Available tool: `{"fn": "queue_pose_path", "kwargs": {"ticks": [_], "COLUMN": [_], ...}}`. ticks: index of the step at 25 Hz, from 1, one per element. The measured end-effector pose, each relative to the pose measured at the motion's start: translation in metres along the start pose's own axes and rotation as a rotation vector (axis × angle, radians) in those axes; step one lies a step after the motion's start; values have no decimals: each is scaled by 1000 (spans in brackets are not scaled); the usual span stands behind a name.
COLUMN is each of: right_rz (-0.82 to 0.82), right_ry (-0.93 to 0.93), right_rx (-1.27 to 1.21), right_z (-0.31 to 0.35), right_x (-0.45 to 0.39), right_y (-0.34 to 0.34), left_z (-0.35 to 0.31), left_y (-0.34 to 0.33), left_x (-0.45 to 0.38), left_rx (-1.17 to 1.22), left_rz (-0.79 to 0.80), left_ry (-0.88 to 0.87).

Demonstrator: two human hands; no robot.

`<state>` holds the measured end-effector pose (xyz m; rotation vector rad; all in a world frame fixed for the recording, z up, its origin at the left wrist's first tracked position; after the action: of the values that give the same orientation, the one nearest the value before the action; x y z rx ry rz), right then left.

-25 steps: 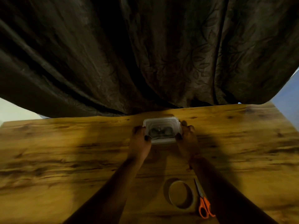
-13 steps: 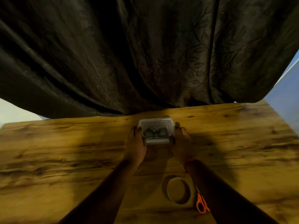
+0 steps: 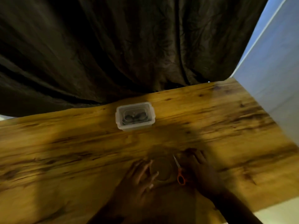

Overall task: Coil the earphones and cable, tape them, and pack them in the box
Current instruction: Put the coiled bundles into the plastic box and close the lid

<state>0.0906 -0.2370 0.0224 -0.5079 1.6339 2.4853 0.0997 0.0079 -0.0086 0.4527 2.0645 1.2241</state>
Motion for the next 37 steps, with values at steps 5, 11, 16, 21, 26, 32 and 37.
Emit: {"fn": "queue_pose_path", "kwargs": {"ticks": [5,11,16,21,26,32,37], "right_rz": [118,111,75,88,109,161,253], "right_ry": [-58,-90,-185,-285,-288,-353,-269], "right_rx": [113,165,233,248,211,154,157], "right_z": [5,0,-37,-81,-100,-99,-108], "right_x": [53,44,-1,-63,-101,-131,-148], "right_y": [-15,-17,-12,-20,-32,-36,-55], "left_z": [-34,-34,-26,-23,-6,17,38], "left_y": [-26,-40,-49,-60,-81,-99,-127], "left_x": [22,5,-43,-114,-169,-211,-213], "left_rx": [-115,-186,-194,-219,-447,-431,-417], "left_rz": [173,263,295,385,328,440,165], "left_ry": [-2,80,205,270,267,382,285]}}
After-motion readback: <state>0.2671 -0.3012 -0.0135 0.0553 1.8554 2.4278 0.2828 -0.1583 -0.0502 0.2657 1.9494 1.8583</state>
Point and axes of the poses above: each hand's wrist, its own x-axis away from the middle knuckle, its own y-axis out of the back of the hand, z = x × y, the point moved 5 cm from there along -x, towards the middle knuckle, and after that the axes turned 10 degrees about -z, right-handed, at the moved point
